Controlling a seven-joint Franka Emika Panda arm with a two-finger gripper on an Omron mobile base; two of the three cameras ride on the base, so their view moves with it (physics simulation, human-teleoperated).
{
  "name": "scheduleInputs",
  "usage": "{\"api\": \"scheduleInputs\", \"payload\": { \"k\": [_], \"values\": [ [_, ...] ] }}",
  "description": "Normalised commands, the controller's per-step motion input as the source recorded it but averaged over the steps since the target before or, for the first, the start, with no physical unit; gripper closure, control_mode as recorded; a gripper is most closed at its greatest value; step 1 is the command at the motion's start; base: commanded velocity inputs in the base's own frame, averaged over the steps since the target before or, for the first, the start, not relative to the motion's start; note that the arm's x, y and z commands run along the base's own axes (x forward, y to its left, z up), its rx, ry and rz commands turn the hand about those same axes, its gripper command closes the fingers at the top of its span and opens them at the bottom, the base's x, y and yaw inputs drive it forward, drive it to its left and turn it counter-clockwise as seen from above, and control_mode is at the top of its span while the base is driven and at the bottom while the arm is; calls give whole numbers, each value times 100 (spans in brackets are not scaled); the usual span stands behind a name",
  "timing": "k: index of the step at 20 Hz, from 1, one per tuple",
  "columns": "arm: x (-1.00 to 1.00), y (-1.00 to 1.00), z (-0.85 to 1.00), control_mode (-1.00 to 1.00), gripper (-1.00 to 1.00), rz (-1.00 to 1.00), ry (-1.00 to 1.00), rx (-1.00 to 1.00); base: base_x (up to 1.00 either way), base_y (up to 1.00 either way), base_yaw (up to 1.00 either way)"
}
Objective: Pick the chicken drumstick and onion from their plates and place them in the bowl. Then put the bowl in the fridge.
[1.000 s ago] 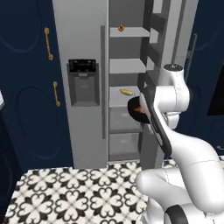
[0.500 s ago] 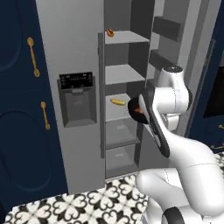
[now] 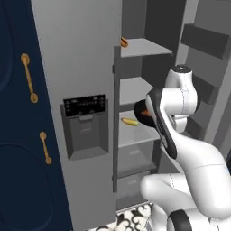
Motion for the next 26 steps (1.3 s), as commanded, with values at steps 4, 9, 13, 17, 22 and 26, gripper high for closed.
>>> {"api": "scheduleInputs", "payload": {
  "k": [4, 9, 13, 17, 22, 26],
  "values": [
    [0, 0, 0, 100, 100, 0, 0, 0, 59, -20, 0],
    [0, 0, 0, 100, 100, 0, 0, 0, 54, -29, 0],
    [0, 0, 0, 100, 100, 0, 0, 0, 42, -39, 6],
    [0, 0, 0, 100, 100, 0, 0, 0, 47, -25, 3],
    [0, 0, 0, 100, 100, 0, 0, 0, 39, 0, 2],
    [0, 0, 0, 100, 100, 0, 0, 0, 34, 0, 1]
  ]
}}
